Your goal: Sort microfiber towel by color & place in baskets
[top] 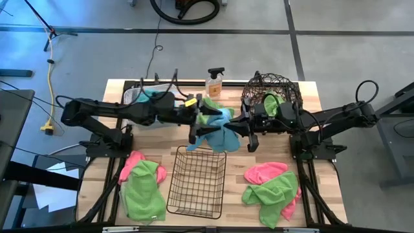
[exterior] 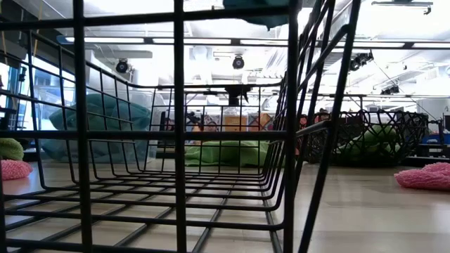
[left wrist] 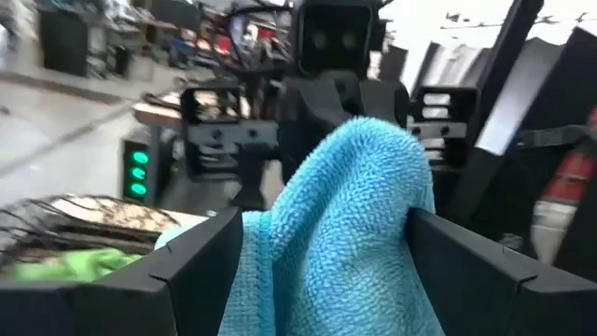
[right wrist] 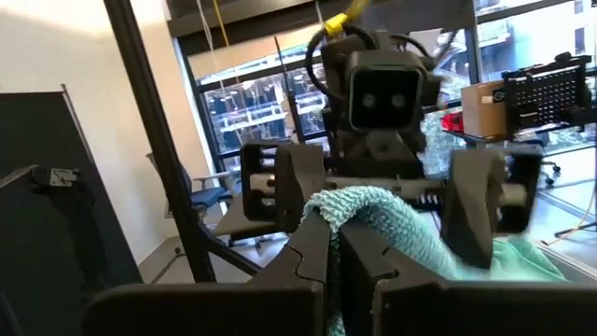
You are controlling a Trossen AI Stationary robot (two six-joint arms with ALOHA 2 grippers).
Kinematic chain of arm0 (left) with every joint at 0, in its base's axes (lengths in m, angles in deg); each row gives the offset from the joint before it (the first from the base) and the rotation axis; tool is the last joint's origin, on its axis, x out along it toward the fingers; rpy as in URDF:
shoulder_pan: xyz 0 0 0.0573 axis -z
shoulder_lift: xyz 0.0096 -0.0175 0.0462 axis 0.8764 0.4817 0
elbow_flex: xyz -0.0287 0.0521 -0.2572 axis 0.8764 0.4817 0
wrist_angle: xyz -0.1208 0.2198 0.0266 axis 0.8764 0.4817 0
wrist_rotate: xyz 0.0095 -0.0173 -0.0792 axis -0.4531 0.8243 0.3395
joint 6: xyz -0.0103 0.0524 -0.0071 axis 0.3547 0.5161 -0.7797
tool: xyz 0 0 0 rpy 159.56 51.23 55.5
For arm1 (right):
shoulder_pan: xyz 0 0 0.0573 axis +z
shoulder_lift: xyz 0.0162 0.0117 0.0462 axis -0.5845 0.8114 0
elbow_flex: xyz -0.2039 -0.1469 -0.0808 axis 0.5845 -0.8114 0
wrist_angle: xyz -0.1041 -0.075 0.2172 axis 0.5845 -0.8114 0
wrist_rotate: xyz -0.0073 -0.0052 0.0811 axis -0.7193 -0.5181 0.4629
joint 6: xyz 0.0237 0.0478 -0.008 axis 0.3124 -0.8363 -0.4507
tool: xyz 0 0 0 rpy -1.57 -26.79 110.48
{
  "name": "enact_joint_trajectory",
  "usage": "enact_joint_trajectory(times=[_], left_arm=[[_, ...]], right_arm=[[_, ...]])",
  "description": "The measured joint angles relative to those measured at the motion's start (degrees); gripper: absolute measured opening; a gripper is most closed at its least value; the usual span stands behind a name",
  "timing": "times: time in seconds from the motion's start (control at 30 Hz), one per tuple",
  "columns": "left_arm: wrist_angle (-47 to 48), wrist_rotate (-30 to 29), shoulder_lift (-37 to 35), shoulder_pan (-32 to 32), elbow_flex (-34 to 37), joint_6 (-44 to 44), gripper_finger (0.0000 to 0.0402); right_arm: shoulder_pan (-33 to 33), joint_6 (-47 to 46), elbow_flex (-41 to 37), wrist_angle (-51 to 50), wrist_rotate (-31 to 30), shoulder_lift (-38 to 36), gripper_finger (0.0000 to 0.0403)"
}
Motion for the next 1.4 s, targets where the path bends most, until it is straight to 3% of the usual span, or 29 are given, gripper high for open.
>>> enact_joint_trajectory(times=[0.27, 0.53, 0.7, 0.87, 0.97, 1.13, 1.4], left_arm=[[-6.1, 8.2, 4.2, 0.5, -0.2, -4.5, 0.0289], [-8.9, 5.6, 4.7, 0.8, -0.2, -1.9, 0.0276], [-8.7, 1.9, 4.7, 0.8, -0.2, 0.5, 0.0194], [-8.5, 1.7, 4.7, 0.8, -0.2, 3.4, 0.0041], [-6.6, 1.7, 4.0, 0.3, -0.2, 4.1, 0.0015], [1.4, -0.1, 1.2, -0.9, -0.3, 5.2, 0.0005], [14.2, -4.7, -7.6, -1.6, 0.0, 9.9, 0.0002]], right_arm=[[0.0, 0.5, 0.0, 0.9, 0.5, 0.0, 0.0], [0.0, 0.5, 0.0, 0.8, 1.3, 0.0, 0.0], [0.0, 0.9, 0.0, 0.8, 1.2, 0.0, 0.0], [-0.1, 1.2, 0.0, 0.7, 1.0, 0.0, 0.0006], [0.0, 1.2, 0.0, 0.6, -2.6, -0.2, 0.0016], [0.0, 1.0, 0.0, -2.1, -7.7, -2.3, 0.0062], [0.0, -0.1, 0.1, -8.9, -9.3, -9.7, 0.0192]])
